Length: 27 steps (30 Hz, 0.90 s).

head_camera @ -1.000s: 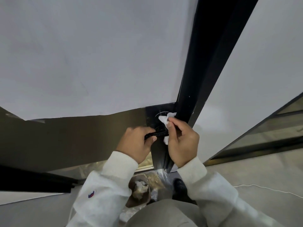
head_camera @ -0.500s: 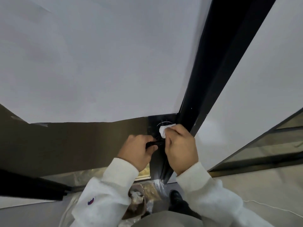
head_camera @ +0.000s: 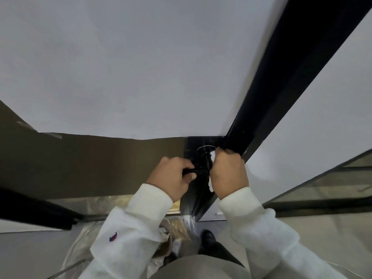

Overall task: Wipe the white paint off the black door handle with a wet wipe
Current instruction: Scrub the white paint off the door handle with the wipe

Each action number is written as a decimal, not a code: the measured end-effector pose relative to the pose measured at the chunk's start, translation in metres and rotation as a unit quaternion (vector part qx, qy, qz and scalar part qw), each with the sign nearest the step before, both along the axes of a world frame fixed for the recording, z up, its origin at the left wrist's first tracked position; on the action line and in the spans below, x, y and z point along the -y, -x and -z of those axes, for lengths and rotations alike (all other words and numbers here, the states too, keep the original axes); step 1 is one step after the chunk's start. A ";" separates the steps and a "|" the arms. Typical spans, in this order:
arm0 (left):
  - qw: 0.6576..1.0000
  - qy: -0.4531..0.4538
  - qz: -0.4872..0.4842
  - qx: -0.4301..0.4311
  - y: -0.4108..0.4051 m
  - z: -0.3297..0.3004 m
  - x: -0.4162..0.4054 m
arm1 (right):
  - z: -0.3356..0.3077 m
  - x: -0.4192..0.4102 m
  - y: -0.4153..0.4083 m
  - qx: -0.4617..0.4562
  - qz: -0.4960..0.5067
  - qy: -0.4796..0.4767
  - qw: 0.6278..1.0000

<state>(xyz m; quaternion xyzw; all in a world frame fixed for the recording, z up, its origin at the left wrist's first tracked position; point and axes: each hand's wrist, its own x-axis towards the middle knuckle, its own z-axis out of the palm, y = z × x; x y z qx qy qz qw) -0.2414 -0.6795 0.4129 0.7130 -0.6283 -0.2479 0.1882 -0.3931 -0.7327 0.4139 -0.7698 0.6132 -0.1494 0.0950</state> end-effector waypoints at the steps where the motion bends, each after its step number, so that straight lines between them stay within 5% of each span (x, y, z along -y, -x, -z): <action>1: 1.000 0.001 -0.001 0.002 0.000 0.000 0.000 | 0.001 0.000 0.000 0.009 -0.004 0.003 1.000; 7: 1.000 0.019 0.009 0.017 0.004 -0.005 0.000 | -0.004 -0.006 0.011 0.059 -0.082 0.059 0.993; 9: 0.995 0.090 0.019 0.035 0.013 -0.009 -0.001 | -0.016 -0.017 0.013 0.115 -0.115 0.114 0.980; 14: 0.950 0.288 0.014 -0.118 0.035 -0.026 0.005 | -0.034 -0.014 0.011 0.338 -0.111 0.115 0.928; 19: 0.948 0.305 -0.067 -0.060 0.024 -0.003 0.018 | -0.014 -0.010 0.014 0.239 -0.133 0.154 0.949; 22: 0.959 0.253 -0.120 -0.037 0.022 0.013 0.023 | 0.007 -0.017 0.015 0.128 -0.126 0.092 0.979; 27: 0.955 0.224 -0.193 -0.004 0.029 0.013 0.030 | 0.011 -0.011 0.025 0.162 -0.134 0.057 0.976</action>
